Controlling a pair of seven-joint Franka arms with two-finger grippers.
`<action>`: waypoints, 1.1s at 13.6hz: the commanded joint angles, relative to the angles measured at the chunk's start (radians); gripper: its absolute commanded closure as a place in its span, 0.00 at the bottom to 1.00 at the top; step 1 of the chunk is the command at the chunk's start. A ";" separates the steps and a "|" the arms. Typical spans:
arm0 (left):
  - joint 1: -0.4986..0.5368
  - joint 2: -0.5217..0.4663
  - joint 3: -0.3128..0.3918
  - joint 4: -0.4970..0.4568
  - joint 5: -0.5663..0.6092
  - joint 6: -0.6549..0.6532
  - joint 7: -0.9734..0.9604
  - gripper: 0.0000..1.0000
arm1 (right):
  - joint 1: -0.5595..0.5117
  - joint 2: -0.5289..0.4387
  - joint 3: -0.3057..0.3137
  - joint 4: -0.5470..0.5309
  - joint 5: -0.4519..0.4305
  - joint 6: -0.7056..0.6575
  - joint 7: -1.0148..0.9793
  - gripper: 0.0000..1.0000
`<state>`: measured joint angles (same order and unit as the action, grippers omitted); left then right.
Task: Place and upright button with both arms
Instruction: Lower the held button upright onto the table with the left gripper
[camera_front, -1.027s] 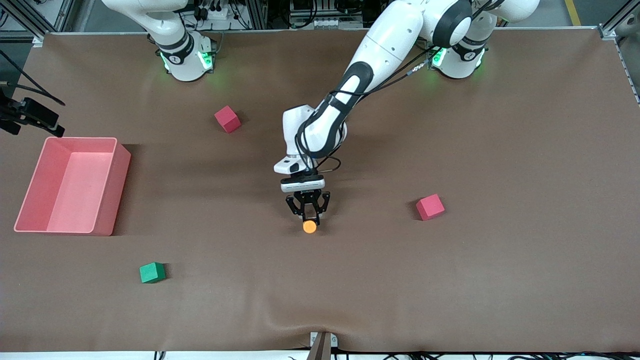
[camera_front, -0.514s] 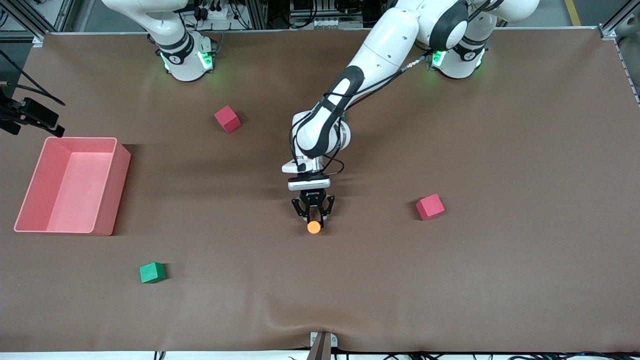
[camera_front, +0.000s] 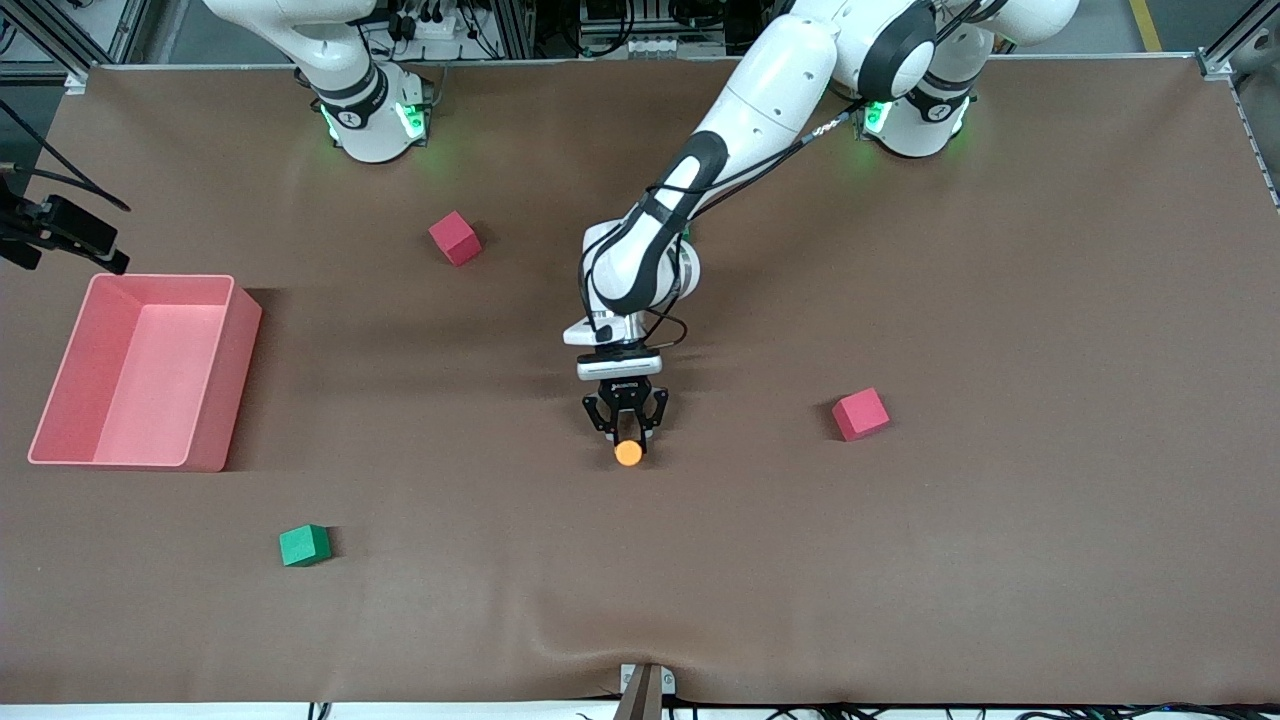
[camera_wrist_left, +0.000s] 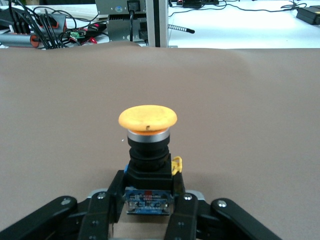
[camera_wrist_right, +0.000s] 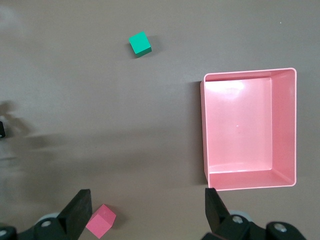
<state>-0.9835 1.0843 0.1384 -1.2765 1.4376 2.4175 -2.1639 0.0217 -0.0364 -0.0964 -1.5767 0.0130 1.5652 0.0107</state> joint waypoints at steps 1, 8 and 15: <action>0.005 0.045 -0.013 0.048 0.015 0.029 -0.085 0.85 | -0.011 -0.011 0.006 0.001 0.002 -0.010 0.003 0.00; 0.003 0.045 -0.031 0.046 -0.025 0.029 -0.086 0.11 | -0.011 -0.011 0.006 0.001 0.002 -0.010 0.003 0.00; 0.000 0.010 -0.074 0.043 -0.121 0.026 -0.091 0.00 | -0.014 -0.011 0.006 0.001 0.002 -0.010 0.003 0.00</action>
<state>-0.9887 1.0889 0.0829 -1.2601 1.3252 2.4129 -2.1807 0.0215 -0.0364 -0.0977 -1.5767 0.0130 1.5651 0.0107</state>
